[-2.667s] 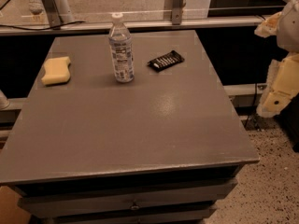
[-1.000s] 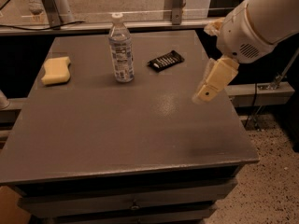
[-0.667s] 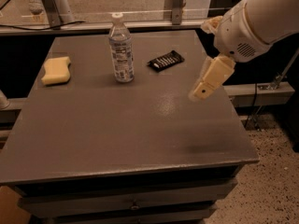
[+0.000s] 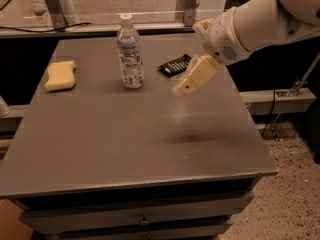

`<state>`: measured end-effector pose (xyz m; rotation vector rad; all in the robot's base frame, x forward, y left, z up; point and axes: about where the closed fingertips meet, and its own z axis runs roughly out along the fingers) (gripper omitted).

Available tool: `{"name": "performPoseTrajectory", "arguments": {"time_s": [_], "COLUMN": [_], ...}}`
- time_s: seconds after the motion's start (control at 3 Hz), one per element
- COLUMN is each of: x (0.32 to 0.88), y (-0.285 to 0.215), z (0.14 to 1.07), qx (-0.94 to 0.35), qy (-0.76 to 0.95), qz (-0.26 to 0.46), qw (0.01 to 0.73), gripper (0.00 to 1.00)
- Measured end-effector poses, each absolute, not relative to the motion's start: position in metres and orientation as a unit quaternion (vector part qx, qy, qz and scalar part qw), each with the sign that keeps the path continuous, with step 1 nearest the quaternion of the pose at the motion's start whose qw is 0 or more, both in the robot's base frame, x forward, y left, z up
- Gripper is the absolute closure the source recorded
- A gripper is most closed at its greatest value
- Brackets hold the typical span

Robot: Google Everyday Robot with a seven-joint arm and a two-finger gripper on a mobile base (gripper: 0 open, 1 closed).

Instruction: Knock blue plastic bottle over

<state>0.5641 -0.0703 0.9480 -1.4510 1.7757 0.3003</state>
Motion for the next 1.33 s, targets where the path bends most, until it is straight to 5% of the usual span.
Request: {"name": "performPoseTrajectory", "arguments": {"time_s": [1.33], "x": [0.636], "y": [0.05], "z": [0.914], "qx": [-0.53], "qy": [0.625], "qz": [0.301], "qw": [0.487], "gripper": [0.0]}}
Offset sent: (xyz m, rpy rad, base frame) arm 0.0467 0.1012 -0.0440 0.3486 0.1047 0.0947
